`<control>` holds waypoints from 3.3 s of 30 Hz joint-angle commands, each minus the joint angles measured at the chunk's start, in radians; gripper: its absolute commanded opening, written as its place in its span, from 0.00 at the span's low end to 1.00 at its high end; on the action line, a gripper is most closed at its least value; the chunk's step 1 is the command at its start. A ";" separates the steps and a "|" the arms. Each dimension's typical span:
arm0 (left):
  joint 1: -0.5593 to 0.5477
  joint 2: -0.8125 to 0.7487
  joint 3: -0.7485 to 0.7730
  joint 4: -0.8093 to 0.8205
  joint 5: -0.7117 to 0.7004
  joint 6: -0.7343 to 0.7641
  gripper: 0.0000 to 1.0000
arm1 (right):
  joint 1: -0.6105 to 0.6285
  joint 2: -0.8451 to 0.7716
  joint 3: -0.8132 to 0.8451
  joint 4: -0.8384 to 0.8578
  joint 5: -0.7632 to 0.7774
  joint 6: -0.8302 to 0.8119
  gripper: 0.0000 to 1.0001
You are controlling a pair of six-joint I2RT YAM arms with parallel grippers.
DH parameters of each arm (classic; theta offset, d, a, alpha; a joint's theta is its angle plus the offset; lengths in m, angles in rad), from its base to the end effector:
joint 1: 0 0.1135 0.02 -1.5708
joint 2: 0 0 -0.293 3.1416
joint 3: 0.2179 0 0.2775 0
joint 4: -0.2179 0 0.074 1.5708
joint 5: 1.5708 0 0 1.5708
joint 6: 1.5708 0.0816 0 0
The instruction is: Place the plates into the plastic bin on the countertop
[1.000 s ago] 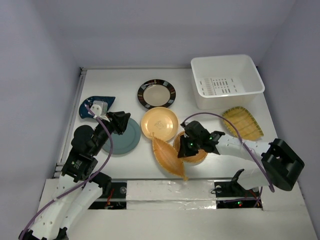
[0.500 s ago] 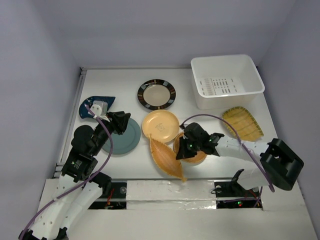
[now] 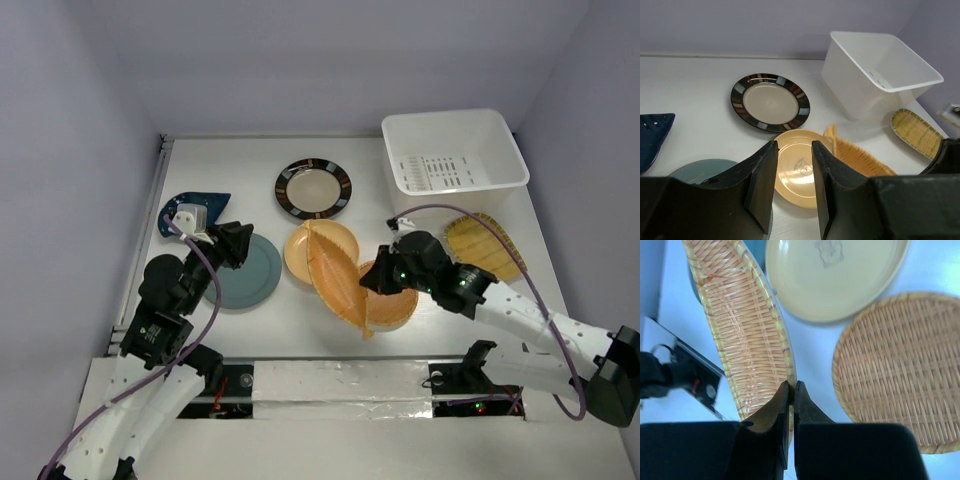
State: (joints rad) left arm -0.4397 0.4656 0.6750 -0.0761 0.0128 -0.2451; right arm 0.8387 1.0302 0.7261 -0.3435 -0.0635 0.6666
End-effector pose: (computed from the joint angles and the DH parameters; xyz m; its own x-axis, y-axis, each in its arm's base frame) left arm 0.1488 -0.0712 0.3807 0.0106 -0.2731 -0.9619 0.4532 0.8588 -0.2388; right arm 0.1764 0.2040 0.2471 -0.7968 0.0366 -0.6031 -0.3606 0.7721 0.5232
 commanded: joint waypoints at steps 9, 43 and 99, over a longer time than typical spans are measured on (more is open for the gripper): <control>-0.016 -0.024 0.043 0.027 -0.042 -0.008 0.31 | -0.400 -0.003 0.387 0.155 0.208 -0.116 0.00; -0.060 -0.076 0.038 0.029 -0.033 -0.006 0.35 | -0.846 0.605 0.524 0.256 0.284 0.346 0.03; -0.051 -0.044 0.041 0.021 -0.076 -0.006 0.25 | -0.263 0.718 0.216 0.425 0.048 -0.065 0.26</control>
State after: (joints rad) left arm -0.4953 0.4187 0.6762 -0.0811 -0.0750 -0.2497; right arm 0.5705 1.7393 0.9024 0.0273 -0.0265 0.5980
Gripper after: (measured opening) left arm 0.245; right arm 0.290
